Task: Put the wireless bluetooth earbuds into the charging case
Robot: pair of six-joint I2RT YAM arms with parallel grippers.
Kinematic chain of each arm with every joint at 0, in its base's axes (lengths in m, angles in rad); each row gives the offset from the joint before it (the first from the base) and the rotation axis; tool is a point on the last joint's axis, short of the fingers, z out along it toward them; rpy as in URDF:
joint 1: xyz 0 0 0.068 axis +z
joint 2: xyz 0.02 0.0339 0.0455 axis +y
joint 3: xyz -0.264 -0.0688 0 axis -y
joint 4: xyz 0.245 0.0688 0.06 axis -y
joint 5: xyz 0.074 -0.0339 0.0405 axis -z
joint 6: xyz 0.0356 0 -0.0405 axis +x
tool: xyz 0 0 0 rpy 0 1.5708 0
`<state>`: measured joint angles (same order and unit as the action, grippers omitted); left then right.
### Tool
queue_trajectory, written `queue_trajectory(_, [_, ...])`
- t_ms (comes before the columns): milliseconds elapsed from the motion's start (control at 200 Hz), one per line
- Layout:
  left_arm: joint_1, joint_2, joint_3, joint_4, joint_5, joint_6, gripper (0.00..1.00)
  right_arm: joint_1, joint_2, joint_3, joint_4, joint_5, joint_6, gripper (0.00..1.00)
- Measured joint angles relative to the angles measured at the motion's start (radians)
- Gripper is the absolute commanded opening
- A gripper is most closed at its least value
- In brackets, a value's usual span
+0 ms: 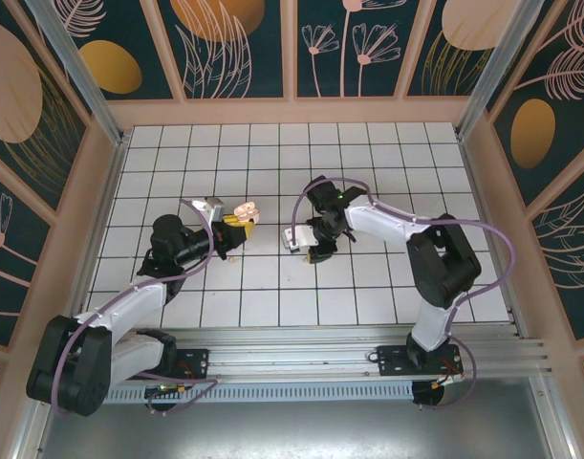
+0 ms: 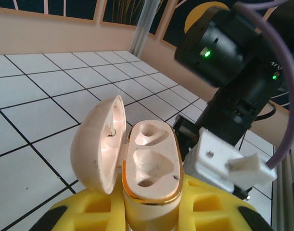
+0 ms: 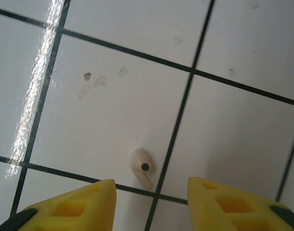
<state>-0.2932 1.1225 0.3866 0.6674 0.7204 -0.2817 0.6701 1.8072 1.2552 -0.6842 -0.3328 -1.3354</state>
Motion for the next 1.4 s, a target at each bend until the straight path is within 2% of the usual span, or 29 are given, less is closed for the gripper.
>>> queue_trajectory(265, [0.000,-0.004,0.000,-0.021,0.000,0.008,0.19,0.020,0.069,0.001,0.004,0.004,-0.055,0.35])
queue_trajectory(500, [0.000,-0.004,0.000,-0.026,0.000,0.008,0.19,0.024,0.097,0.003,0.016,0.018,-0.073,0.35])
queue_trajectory(916, [0.000,-0.004,0.000,-0.037,0.000,0.013,0.19,0.024,0.125,0.003,0.038,0.030,-0.061,0.23])
queue_trajectory(1201, [0.000,-0.013,0.001,-0.063,0.000,0.039,0.18,0.020,0.124,0.003,0.060,0.026,0.001,0.18])
queue_trajectory(1396, [0.000,-0.043,0.001,-0.079,0.000,0.069,0.16,-0.016,0.031,-0.058,0.154,-0.072,0.148,0.17])
